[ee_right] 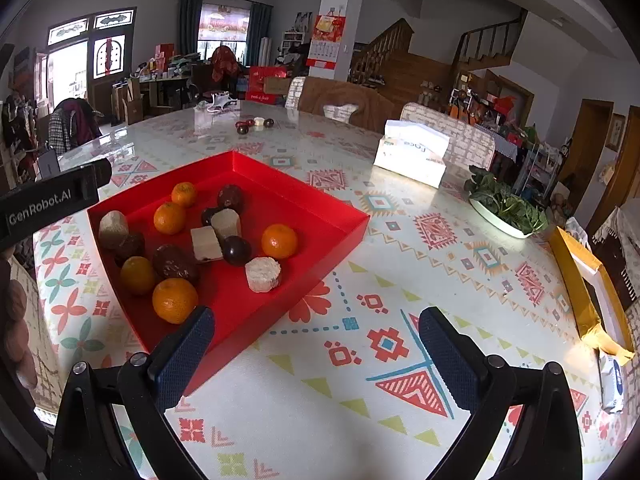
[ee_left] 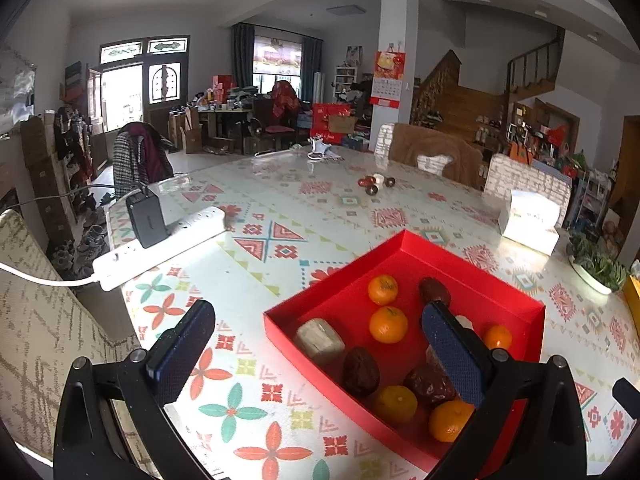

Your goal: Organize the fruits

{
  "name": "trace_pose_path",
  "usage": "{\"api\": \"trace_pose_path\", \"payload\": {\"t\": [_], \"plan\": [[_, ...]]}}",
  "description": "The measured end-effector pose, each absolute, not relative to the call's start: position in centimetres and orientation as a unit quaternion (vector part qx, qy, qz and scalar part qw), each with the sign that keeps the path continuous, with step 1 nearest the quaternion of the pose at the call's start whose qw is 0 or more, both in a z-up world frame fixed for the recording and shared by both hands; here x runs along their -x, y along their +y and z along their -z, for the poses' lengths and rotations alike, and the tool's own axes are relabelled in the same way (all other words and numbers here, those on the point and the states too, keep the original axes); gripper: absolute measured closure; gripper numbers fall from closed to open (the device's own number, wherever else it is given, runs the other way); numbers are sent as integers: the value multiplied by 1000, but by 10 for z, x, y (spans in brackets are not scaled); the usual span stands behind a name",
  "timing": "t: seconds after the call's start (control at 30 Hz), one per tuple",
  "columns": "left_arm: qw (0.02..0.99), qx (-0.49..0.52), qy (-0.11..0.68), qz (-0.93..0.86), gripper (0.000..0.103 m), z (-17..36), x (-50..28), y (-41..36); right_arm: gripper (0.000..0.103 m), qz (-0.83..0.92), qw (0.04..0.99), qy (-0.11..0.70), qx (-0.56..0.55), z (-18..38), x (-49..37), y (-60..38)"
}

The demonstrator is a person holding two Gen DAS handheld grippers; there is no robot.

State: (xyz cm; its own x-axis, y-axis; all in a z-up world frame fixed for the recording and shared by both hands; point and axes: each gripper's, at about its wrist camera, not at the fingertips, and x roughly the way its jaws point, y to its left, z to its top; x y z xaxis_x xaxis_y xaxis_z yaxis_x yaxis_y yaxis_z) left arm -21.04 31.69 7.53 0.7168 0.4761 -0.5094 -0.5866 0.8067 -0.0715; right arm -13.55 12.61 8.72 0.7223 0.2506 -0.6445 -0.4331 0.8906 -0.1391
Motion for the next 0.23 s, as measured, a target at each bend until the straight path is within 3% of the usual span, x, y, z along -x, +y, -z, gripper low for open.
{"api": "trace_pose_path", "payload": {"t": [0.23], "plan": [[924,118,229,-284,0,-93,220,308,0,-186,923,309,135,-97,144,116]]}}
